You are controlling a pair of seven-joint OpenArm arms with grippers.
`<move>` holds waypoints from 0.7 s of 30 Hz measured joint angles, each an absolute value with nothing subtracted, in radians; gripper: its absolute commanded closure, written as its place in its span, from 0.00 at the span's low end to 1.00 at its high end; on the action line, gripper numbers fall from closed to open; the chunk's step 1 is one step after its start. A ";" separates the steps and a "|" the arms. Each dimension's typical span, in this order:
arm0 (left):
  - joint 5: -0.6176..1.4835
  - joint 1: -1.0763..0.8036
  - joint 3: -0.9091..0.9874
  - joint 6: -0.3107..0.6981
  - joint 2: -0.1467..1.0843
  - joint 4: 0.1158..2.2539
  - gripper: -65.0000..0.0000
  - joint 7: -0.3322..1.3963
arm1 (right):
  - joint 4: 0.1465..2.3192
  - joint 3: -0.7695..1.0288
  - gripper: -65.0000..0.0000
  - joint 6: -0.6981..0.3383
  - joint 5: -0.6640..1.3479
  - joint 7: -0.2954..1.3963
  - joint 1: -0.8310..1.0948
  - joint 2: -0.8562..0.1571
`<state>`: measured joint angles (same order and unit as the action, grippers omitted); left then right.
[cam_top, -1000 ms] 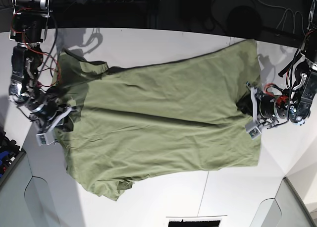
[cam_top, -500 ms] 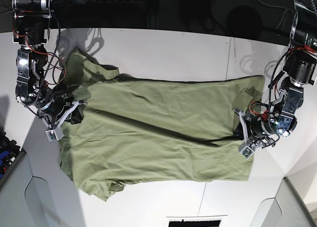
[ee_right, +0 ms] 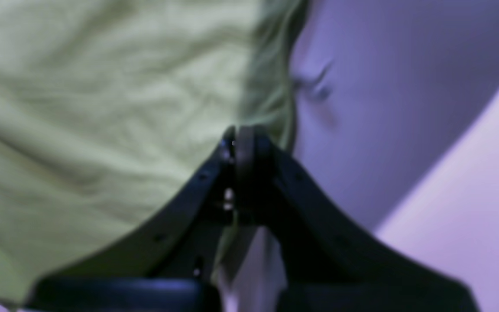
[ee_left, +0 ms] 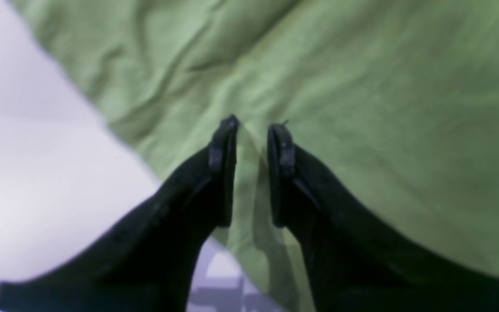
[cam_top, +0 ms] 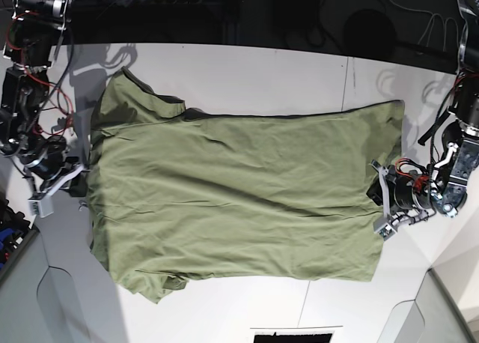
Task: Layout the t-shirt on the table in an organized manner, then fold the t-shirt properly
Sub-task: 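Release the shirt and withdraw both grippers to its sides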
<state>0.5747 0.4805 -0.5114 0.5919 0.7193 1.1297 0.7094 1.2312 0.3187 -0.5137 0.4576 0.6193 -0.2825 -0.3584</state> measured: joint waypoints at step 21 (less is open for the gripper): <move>0.941 0.259 -0.191 0.693 0.896 1.192 0.75 0.943 | 1.406 0.350 1.00 -0.553 0.680 0.768 0.001 -0.552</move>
<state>0.9409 0.2592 -0.1909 0.6930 0.8959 1.1919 0.9432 1.4055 0.3496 -0.5529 0.6804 0.7677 0.0006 -0.5522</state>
